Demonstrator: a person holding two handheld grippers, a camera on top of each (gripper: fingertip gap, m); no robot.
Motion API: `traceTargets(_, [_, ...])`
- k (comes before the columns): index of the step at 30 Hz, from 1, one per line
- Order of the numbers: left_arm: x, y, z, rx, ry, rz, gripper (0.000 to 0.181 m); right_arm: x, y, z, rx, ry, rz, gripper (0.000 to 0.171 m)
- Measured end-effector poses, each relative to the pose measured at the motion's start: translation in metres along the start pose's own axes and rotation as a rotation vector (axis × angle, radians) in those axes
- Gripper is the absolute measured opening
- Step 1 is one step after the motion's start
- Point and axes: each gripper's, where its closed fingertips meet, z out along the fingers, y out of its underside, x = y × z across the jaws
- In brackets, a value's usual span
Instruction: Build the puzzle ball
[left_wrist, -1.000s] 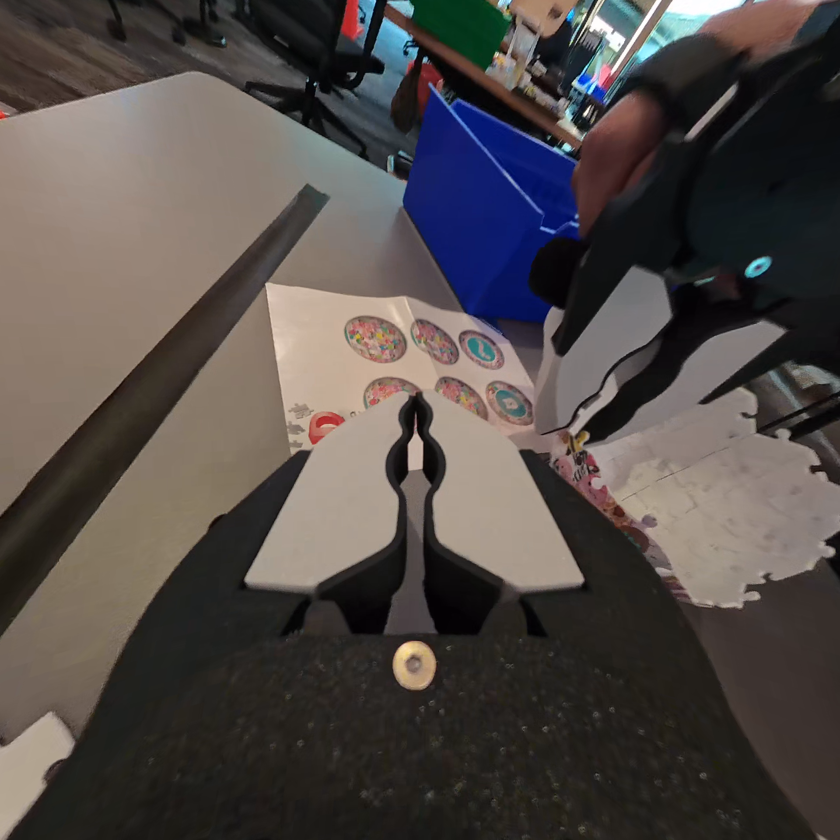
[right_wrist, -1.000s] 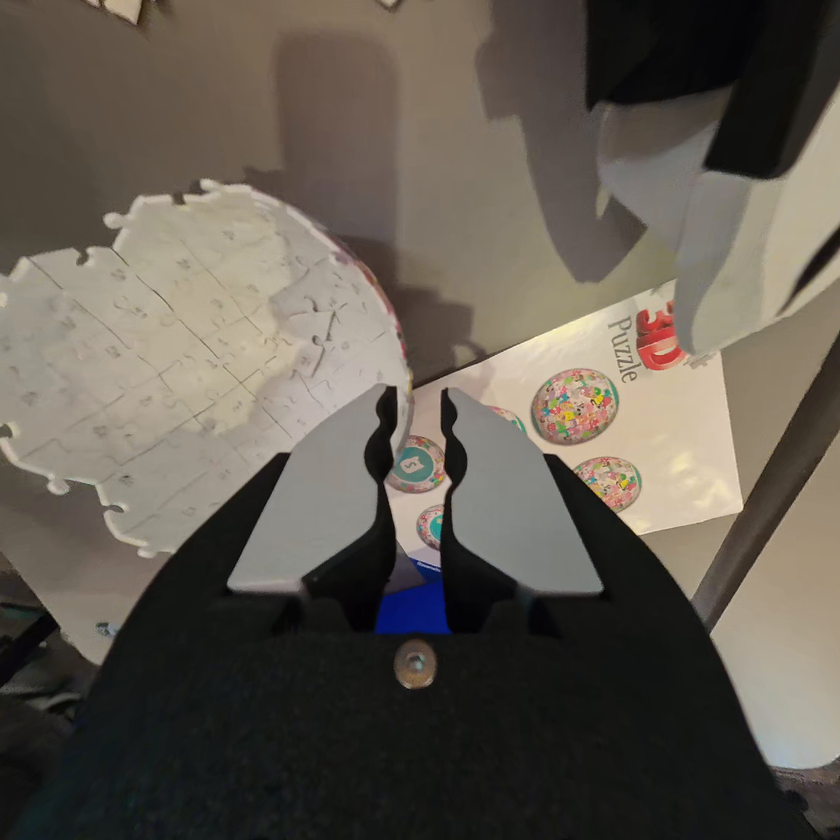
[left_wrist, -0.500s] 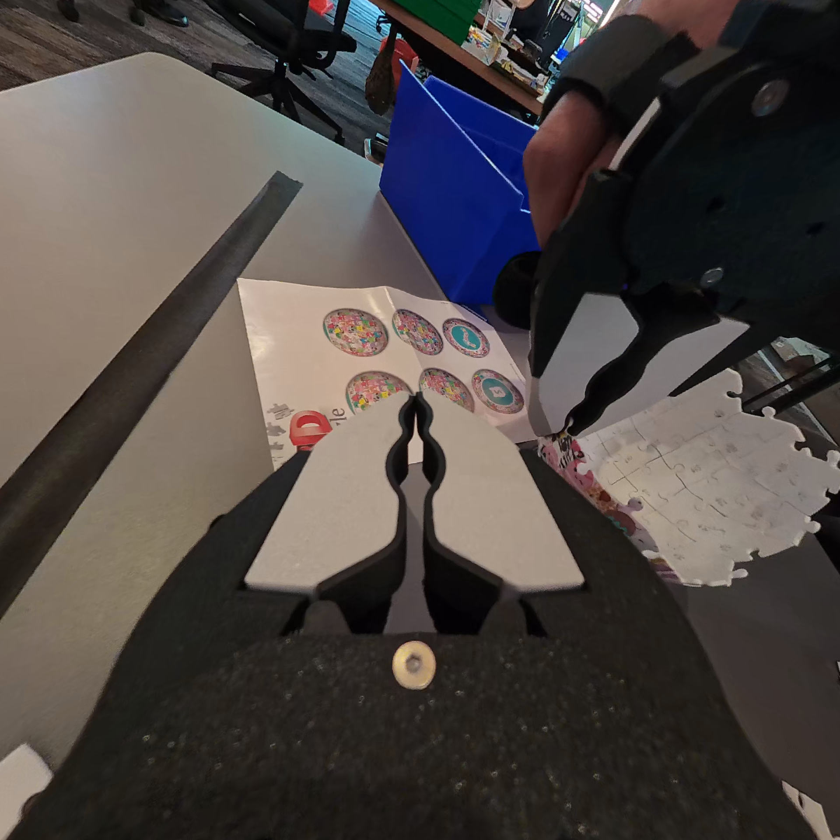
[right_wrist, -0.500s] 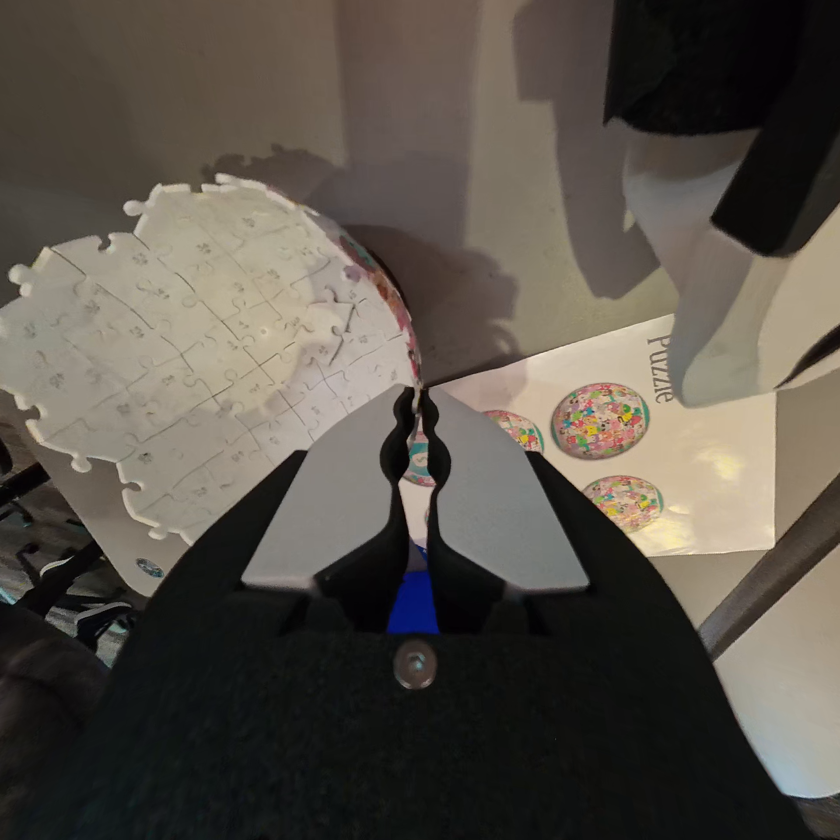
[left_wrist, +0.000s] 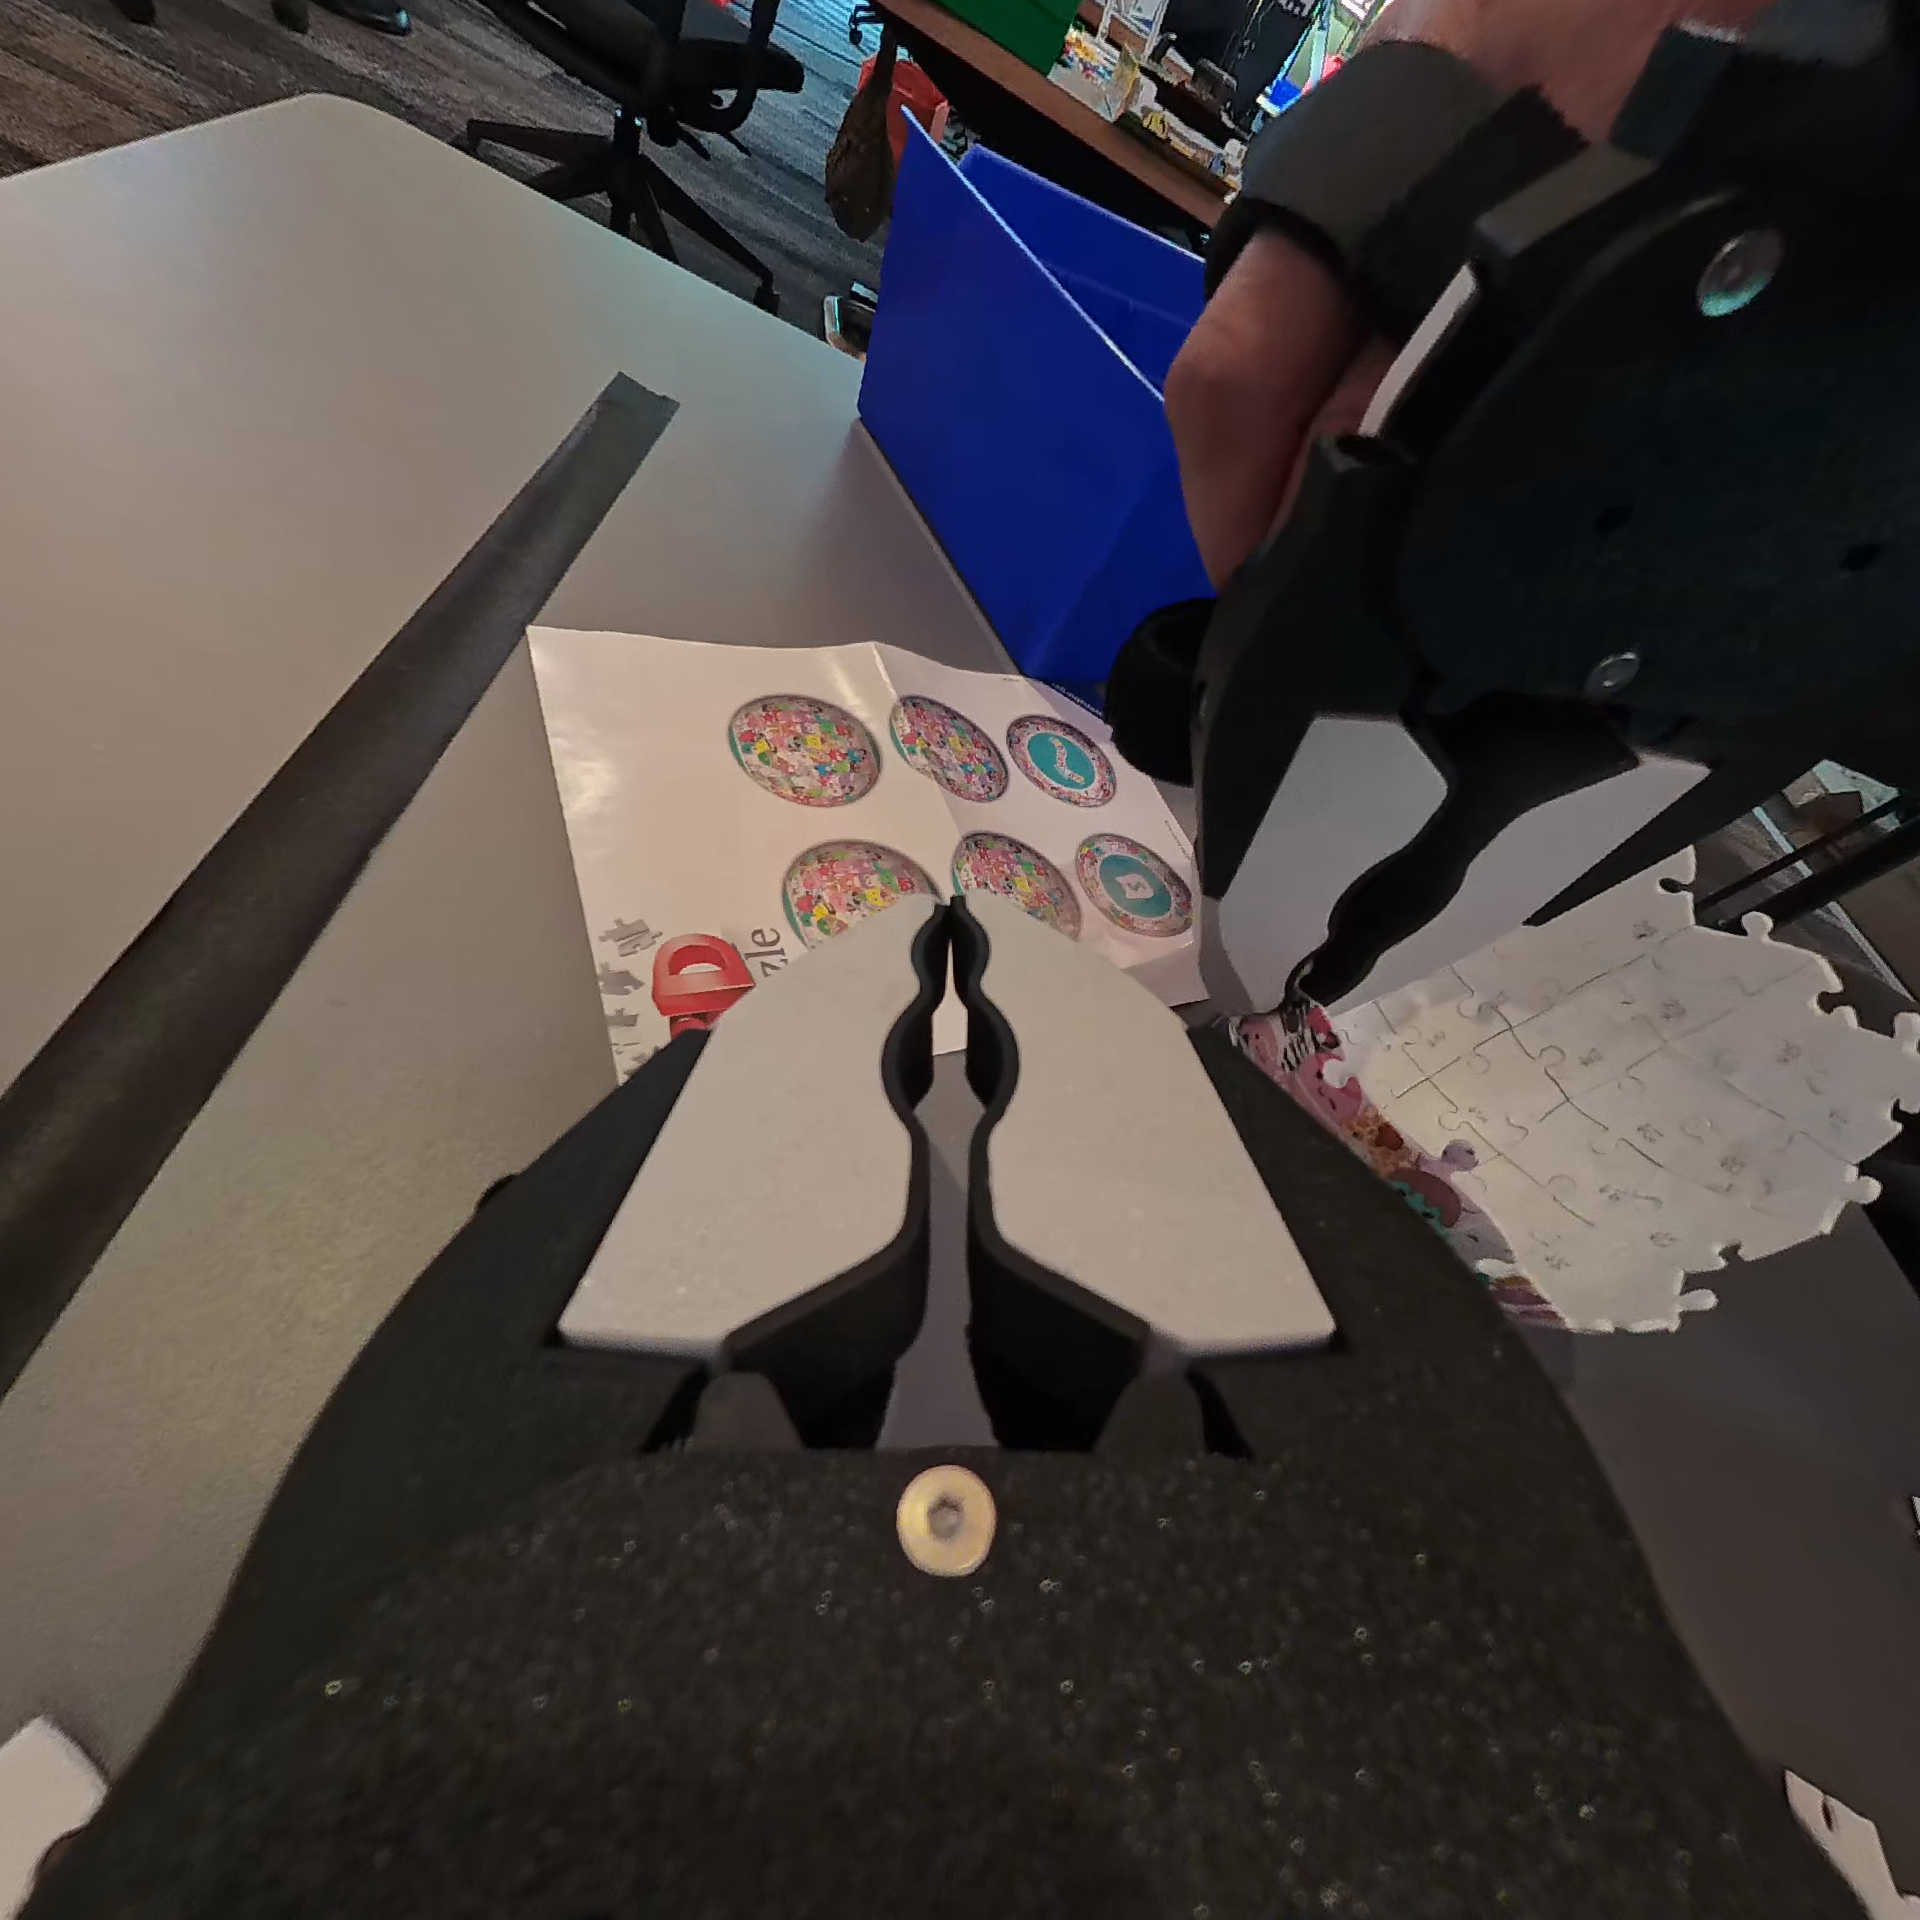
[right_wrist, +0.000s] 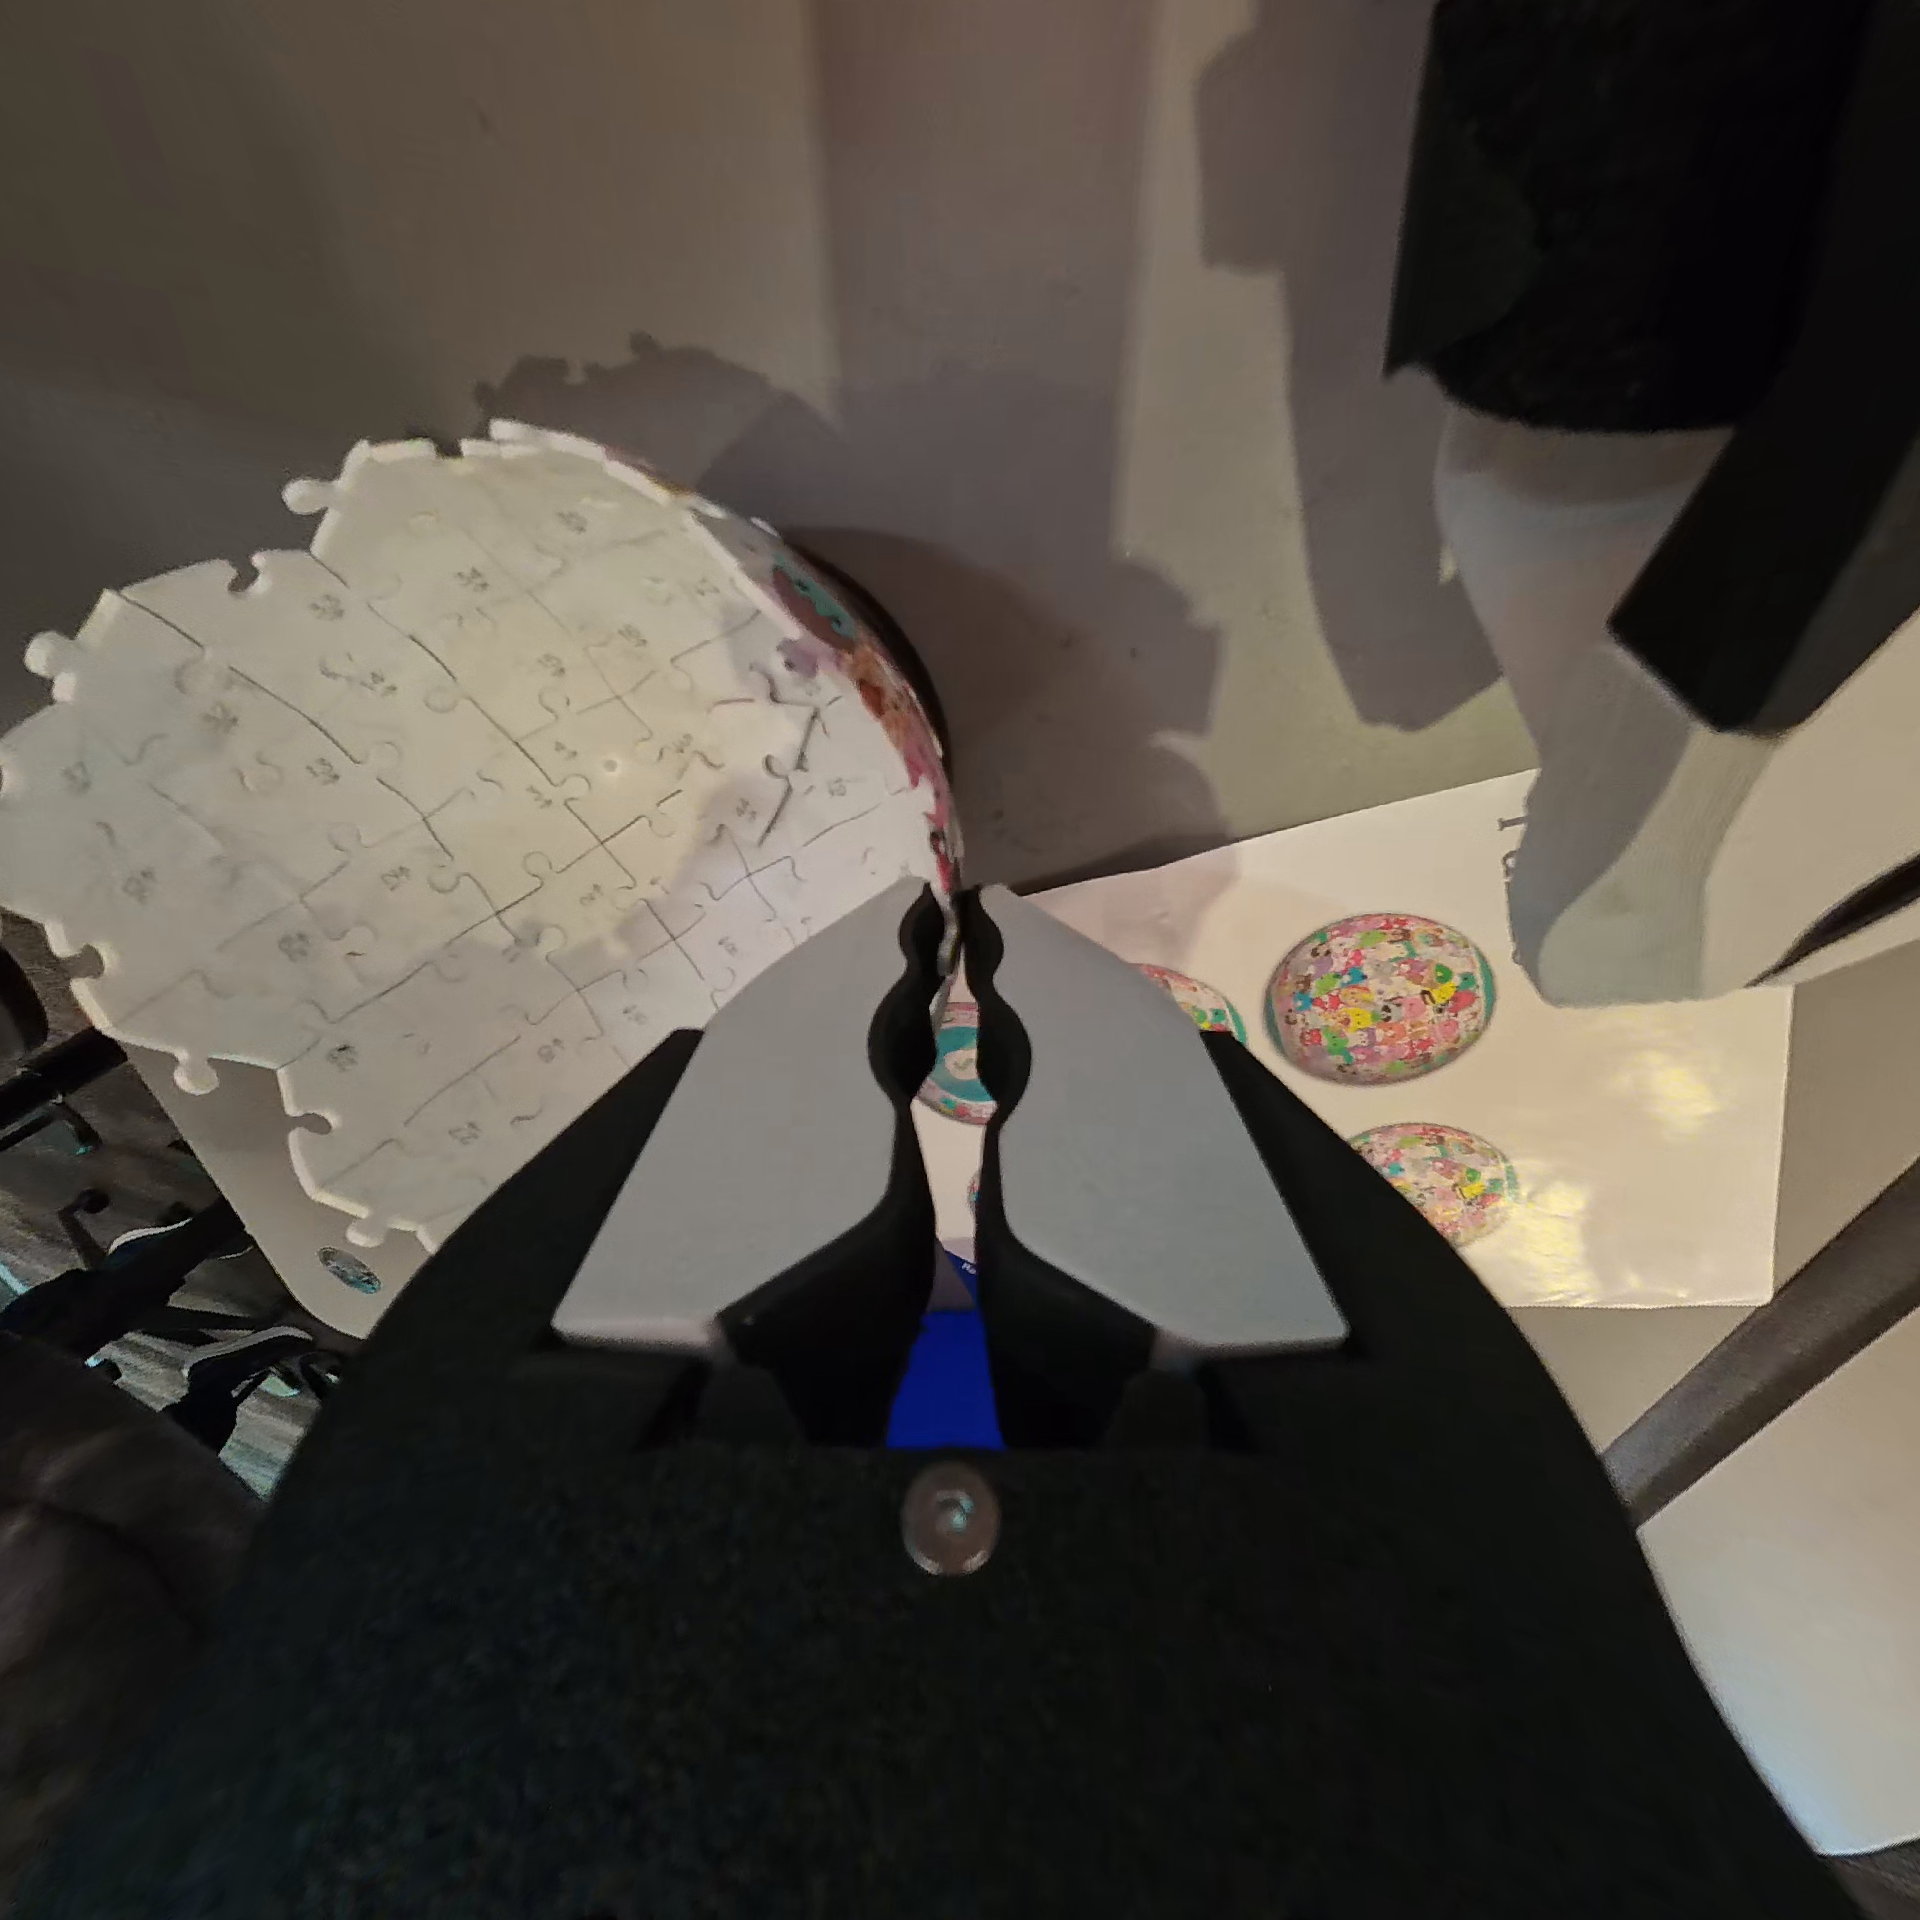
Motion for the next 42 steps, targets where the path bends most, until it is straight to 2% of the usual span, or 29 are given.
traceTargets(7, [0.001,0.001,0.001,-0.008,0.002,0.003,0.000,-0.002,-0.001,-0.002,0.019,0.013,-0.007,0.003])
traceTargets(8, [0.001,0.001,0.001,-0.008,0.001,0.002,0.000,-0.002,0.000,-0.005,0.022,0.025,-0.001,0.008])
traceTargets(9, [0.001,0.001,0.001,-0.007,-0.001,0.002,0.000,0.001,0.001,-0.009,0.027,0.052,0.010,0.014])
traceTargets(14, [0.000,0.001,0.001,-0.006,-0.003,-0.005,0.000,0.004,0.013,-0.035,0.067,0.178,0.093,0.014])
traceTargets(20, [0.000,0.002,0.002,-0.014,-0.011,0.002,0.000,-0.005,0.021,-0.039,0.027,0.250,0.114,0.014])
traceTargets(23, [0.001,0.002,0.002,-0.017,-0.004,-0.002,0.000,-0.003,0.014,-0.049,0.073,0.301,0.126,0.014])
traceTargets(26, [0.001,0.003,0.002,-0.019,-0.012,0.005,0.000,-0.004,0.010,-0.058,0.170,0.311,0.239,0.015])
traceTargets(29, [0.000,0.004,0.003,-0.030,-0.020,0.007,0.000,-0.015,0.020,-0.051,0.211,0.272,0.374,0.019])
traceTargets(32, [0.000,0.006,0.005,-0.045,-0.026,0.009,0.000,-0.017,0.037,-0.041,0.181,0.311,0.427,0.020])
traceTargets(35, [0.000,0.007,0.006,-0.054,-0.035,0.022,0.000,-0.021,0.036,-0.031,0.212,0.253,0.486,0.019])
traceTargets(42, [0.001,0.006,0.006,-0.049,-0.041,0.036,0.000,-0.014,0.040,-0.015,0.076,0.221,0.506,0.016])
